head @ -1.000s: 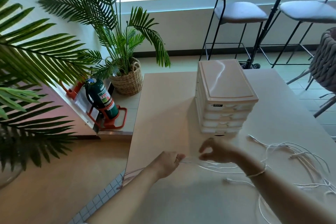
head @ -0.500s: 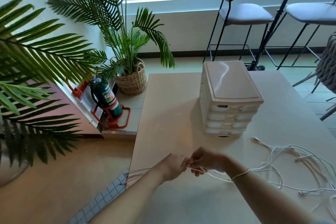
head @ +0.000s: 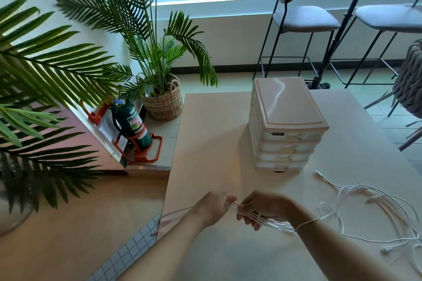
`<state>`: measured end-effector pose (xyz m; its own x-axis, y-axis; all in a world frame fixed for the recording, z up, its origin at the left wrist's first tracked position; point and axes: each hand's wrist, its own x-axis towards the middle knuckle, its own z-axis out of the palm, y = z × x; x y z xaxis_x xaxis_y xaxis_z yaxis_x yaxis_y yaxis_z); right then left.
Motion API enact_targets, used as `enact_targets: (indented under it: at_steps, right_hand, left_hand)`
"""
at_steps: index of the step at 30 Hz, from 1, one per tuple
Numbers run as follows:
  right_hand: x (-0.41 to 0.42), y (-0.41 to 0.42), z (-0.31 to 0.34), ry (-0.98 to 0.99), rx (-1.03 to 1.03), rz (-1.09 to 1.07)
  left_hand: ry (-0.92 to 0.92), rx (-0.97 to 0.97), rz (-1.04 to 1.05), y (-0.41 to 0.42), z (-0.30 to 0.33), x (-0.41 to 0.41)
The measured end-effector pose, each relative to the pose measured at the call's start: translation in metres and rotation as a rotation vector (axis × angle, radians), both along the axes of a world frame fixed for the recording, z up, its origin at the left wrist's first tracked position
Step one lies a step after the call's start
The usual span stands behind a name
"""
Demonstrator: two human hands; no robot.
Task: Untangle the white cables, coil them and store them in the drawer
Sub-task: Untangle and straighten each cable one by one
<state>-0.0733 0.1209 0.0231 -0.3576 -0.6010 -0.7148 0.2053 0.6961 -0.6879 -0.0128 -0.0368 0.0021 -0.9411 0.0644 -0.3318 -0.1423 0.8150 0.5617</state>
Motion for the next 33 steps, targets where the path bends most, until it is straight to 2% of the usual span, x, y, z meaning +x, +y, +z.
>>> enact_targets:
  at_steps: [3,10,14,16,21,23,28,33]
  right_hand:
    - [0.000,0.000,-0.002,-0.035,0.011,-0.034]
    - [-0.003,-0.007,-0.012,0.147,-0.061,-0.271]
    - [0.007,-0.008,-0.008,0.242,-0.019,-0.028]
    - [0.005,-0.005,-0.007,0.229,-0.001,0.021]
    - [-0.005,-0.001,-0.011,0.216,-0.069,-0.286]
    - [-0.001,-0.004,-0.014,0.194,-0.070,-0.323]
    - [-0.004,0.002,-0.013,0.184,-0.023,-0.186]
    - [-0.001,0.004,-0.009,0.133,-0.018,-0.064]
  left_hand:
    - [0.001,0.003,-0.008,0.000,-0.001,0.001]
    - [0.038,0.006,-0.104,-0.003,0.005,-0.002]
    - [0.016,0.033,0.014,-0.010,0.001,-0.004]
    - [0.005,0.035,0.024,-0.007,-0.002,-0.004]
    - [0.018,0.020,-0.061,0.004,0.006,-0.003]
    - [0.002,0.041,-0.067,0.002,0.007,-0.002]
    - [-0.129,0.120,-0.069,-0.005,0.007,0.000]
    - [-0.180,0.052,-0.072,-0.011,0.010,-0.004]
